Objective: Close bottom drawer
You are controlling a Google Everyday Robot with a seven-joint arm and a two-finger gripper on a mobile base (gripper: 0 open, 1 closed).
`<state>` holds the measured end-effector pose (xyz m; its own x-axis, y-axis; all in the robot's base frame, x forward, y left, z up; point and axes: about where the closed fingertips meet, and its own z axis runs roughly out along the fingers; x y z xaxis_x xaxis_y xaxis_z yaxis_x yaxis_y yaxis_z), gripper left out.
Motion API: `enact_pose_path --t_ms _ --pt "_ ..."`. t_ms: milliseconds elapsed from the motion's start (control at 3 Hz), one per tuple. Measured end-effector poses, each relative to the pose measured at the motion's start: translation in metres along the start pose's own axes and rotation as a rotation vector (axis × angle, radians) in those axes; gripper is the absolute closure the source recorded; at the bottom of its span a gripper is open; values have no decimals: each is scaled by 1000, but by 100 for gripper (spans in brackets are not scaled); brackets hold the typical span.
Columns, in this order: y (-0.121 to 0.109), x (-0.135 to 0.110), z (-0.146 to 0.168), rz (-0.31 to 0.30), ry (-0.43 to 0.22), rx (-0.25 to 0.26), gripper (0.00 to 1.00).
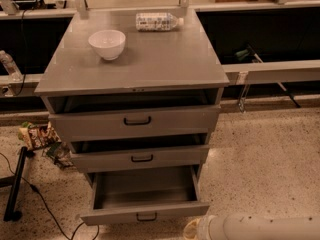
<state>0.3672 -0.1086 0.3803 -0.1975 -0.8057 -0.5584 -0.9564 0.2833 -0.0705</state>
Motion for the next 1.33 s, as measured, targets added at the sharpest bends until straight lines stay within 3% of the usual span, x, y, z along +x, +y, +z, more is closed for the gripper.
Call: enact_pose_path --t_ms 333,667,1000,1333 --pt "-5 16 77 -44 -8 22 100" --pt "-19 16 120 -47 -19 95 100" --pt "-31 12 123 -45 -35 150 100" --pt "-28 15 126 -43 -22 143 100"
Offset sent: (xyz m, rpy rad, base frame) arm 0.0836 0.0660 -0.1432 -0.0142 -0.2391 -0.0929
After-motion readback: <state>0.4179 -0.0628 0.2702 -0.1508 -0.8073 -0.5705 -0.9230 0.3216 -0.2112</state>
